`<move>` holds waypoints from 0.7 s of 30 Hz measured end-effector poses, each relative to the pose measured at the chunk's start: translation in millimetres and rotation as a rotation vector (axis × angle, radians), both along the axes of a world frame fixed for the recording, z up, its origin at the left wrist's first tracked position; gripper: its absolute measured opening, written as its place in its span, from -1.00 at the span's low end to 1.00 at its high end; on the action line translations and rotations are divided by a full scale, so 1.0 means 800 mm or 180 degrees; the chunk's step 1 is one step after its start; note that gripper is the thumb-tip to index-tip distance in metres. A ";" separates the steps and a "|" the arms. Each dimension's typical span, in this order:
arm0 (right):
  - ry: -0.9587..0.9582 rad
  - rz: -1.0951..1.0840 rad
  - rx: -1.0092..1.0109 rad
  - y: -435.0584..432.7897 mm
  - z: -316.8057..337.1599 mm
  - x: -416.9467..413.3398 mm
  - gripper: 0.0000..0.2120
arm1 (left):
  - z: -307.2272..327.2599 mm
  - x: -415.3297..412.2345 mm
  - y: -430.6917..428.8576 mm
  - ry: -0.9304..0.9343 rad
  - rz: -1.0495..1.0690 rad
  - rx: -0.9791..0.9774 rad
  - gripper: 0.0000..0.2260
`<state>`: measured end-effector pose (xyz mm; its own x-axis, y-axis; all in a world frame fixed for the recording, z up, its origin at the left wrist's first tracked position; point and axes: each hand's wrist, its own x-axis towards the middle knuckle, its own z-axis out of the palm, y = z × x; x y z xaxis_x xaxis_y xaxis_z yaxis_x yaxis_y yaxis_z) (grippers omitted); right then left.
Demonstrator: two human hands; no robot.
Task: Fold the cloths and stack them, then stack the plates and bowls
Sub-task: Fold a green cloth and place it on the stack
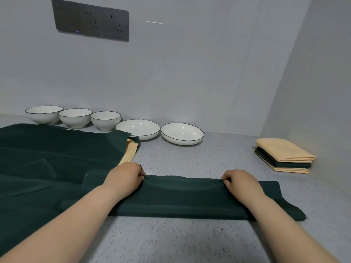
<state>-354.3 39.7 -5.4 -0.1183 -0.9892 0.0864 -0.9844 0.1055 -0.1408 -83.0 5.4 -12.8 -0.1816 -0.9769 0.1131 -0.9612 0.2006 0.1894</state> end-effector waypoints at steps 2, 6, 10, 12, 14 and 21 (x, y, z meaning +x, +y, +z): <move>0.0034 -0.0045 -0.0092 -0.004 -0.005 0.001 -0.71 | -0.006 0.000 -0.003 -0.0016 0.0029 -0.0119 -0.75; 0.0025 -0.0149 -0.0211 -0.009 -0.012 0.000 -0.69 | -0.010 -0.002 -0.007 -0.0014 0.0110 -0.0322 -0.76; -0.0004 -0.0177 -0.0237 -0.013 -0.018 0.002 -0.68 | -0.011 -0.006 -0.007 -0.0153 0.0181 -0.0387 -0.75; 0.0013 -0.0156 -0.0253 -0.014 -0.021 0.003 -0.67 | -0.009 -0.008 -0.005 -0.0138 0.0202 -0.0384 -0.73; 0.0013 -0.0149 -0.0276 -0.014 -0.023 0.003 -0.67 | -0.008 -0.012 0.001 -0.0147 0.0100 -0.0345 -0.67; 0.0145 -0.0144 -0.0274 -0.018 -0.032 0.002 -0.68 | -0.015 -0.049 0.032 -0.0379 -0.0683 0.0398 -0.53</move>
<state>-352.4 25.2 -31.1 -0.1569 -0.9716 0.1771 -0.9845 0.1395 -0.1066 -122.0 31.4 -24.6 -0.3908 -0.9196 -0.0404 -0.9162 0.3844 0.1136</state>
